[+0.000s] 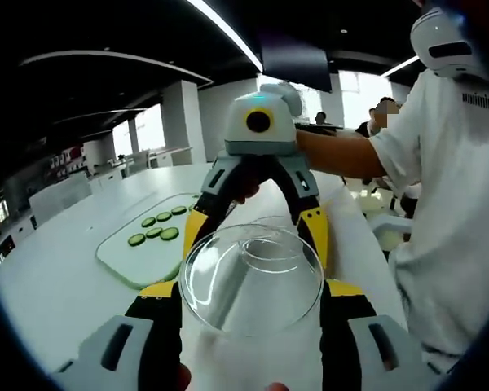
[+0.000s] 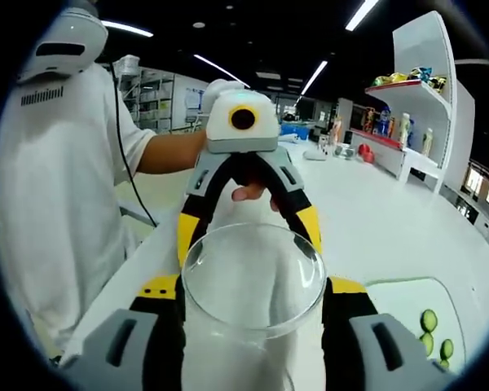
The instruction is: Open the petri dish lid, add cucumber slices into the petri dish, and close the lid
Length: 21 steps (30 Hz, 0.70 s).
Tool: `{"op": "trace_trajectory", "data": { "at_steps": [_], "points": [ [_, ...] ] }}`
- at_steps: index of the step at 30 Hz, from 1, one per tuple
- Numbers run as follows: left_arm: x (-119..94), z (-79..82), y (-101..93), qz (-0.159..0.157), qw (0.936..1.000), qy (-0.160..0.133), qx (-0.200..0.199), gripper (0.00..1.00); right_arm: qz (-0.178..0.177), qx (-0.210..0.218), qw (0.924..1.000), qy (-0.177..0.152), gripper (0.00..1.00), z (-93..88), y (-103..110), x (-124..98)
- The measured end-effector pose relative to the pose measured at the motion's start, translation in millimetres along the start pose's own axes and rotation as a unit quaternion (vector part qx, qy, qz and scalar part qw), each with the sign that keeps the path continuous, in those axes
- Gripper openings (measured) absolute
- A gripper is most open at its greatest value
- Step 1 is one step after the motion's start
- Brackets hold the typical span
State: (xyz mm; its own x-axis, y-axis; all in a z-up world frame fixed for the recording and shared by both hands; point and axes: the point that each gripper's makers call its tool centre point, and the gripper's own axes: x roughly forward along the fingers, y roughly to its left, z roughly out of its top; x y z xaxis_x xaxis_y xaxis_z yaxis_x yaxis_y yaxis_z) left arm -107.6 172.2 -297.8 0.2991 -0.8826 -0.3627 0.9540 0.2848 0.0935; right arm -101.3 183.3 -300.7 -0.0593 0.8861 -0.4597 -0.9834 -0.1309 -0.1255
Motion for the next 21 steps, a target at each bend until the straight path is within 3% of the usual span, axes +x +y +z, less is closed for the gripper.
{"op": "trace_trajectory", "data": {
  "at_steps": [21],
  "points": [
    [-25.1,-17.7,3.4,0.034,0.9993,0.01,-0.008,0.69,0.036,-0.015,0.999,0.019,0.66,1.2,3.5,33.1]
  ]
}}
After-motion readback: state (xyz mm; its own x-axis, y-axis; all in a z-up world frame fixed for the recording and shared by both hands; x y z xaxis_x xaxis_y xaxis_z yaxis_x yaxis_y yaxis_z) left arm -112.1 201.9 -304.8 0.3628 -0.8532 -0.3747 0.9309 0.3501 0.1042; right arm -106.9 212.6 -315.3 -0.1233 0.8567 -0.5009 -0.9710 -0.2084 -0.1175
